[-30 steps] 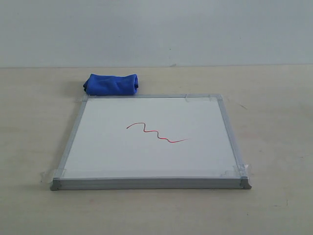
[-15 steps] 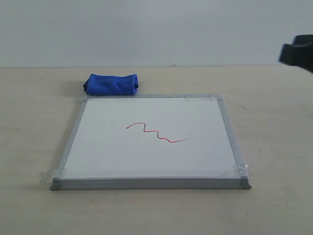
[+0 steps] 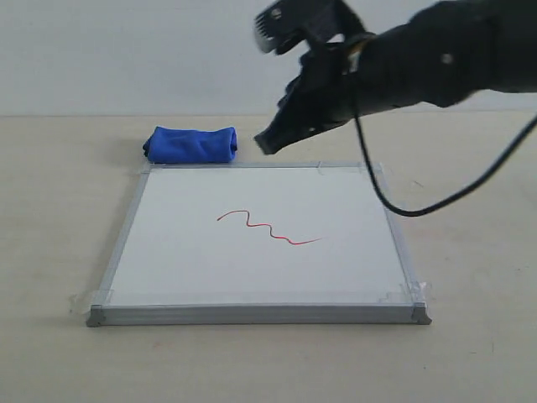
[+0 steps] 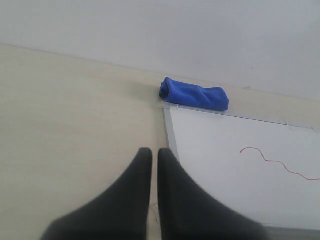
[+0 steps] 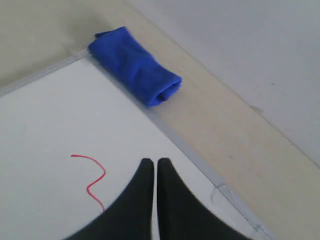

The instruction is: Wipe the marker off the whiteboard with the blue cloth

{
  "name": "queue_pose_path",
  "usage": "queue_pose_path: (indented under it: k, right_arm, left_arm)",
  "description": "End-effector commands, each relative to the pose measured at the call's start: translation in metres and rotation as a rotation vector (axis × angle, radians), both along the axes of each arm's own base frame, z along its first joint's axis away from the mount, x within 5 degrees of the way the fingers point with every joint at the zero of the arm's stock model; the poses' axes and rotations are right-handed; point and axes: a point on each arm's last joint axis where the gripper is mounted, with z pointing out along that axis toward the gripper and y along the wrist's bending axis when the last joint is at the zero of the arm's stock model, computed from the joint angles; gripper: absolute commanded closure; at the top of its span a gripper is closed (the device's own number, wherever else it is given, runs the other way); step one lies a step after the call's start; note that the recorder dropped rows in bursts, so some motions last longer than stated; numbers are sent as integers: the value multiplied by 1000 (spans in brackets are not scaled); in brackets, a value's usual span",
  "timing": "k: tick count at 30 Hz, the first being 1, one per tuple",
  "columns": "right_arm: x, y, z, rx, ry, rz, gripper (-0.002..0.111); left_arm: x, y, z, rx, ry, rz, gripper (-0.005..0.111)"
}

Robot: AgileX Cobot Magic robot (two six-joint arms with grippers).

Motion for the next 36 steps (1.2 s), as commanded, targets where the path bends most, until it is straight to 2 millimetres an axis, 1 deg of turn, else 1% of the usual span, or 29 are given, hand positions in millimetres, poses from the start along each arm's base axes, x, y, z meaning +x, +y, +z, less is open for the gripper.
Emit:
queue_pose_path:
  k: [1,5,8,11,17,23,25,29,32,36]
  right_arm:
    - [12,42,-7,-139,35,155,109]
    - [20,78,-18,-196,63,245,109]
    - [23,98,-27,-260,143,318,109]
    - [32,111,-33,-207,209,316,109]
    - [57,132,-35,-206,203,349,109]
    - [85,151,-42,-50,135,242,109]
    - [90,154,-48,-49,125,242,109]
    - [97,160,-67,-65,172,239,109]
    - [102,162,-81,-18,225,162,109]
    - [109,161,-88,63,235,34,109]
  left_arm:
    - [0,0,-1,2,0,3,102]
    - [0,0,-1,2,0,3,102]
    - [0,0,-1,2,0,3,102]
    - [0,0,-1,2,0,3,102]
    - [0,0,-1,2,0,3,102]
    - [0,0,-1,2,0,3,102]
    - [0,0,-1,2,0,3,102]
    - [0,0,-1,2,0,3,102]
    - [0,0,-1,2,0,3,102]
    - [0,0,-1,2,0,3,102]
